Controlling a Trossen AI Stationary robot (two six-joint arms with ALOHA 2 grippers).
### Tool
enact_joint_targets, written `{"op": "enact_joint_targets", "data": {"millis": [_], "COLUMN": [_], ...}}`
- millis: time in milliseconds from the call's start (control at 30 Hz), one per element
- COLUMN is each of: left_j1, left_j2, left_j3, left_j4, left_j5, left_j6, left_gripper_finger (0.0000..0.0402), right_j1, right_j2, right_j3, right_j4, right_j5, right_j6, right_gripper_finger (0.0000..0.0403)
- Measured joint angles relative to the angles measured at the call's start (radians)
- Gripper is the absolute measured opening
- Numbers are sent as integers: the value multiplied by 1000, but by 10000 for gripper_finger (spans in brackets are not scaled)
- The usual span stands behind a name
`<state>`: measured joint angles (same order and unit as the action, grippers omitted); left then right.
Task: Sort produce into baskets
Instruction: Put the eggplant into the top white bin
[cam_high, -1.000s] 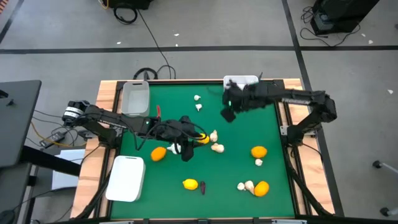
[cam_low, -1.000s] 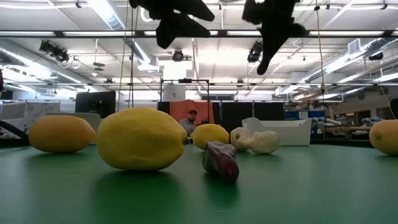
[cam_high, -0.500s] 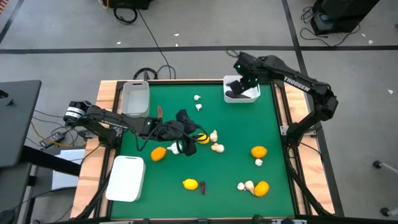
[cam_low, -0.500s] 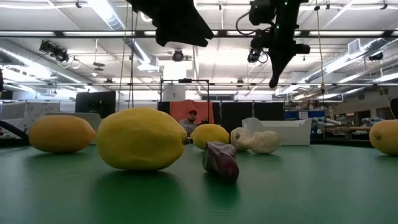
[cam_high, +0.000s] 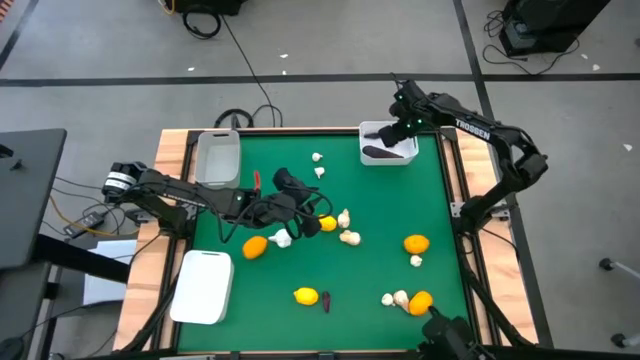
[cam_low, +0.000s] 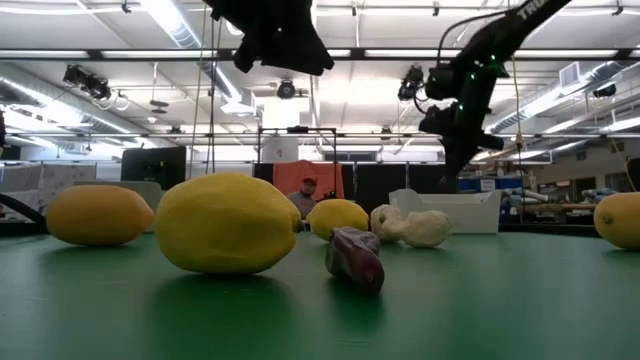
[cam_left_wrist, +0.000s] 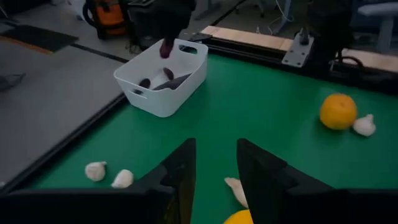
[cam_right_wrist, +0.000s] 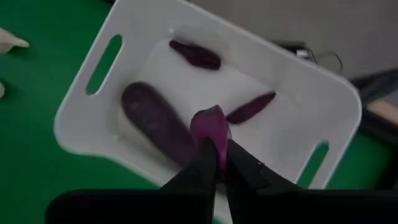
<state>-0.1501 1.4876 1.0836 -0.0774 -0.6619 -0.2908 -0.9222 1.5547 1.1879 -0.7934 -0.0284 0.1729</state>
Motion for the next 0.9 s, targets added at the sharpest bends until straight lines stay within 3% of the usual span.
{"op": "enact_joint_targets", "data": {"millis": [333,500,667,900], "left_j1": [0,0,0,-2], "left_j2": [0,0,0,-2], "left_j3": [0,0,0,0], "left_j4": [12,34,52,16], "left_j5": [0,4,37,184], "left_j6": [21,21,-11,-190], "left_gripper_finger": [121,121,121,121], "right_j1": [-58,-62,-51,18], "right_j2": [0,0,0,-1], "right_j3": [-55,-55,-55,-55], "right_j4": [131,128,127,124], "right_j5": [36,13,-175,-519], "right_j6": [42,-24,-153,-100], "right_gripper_finger": [140,164,161,149]}}
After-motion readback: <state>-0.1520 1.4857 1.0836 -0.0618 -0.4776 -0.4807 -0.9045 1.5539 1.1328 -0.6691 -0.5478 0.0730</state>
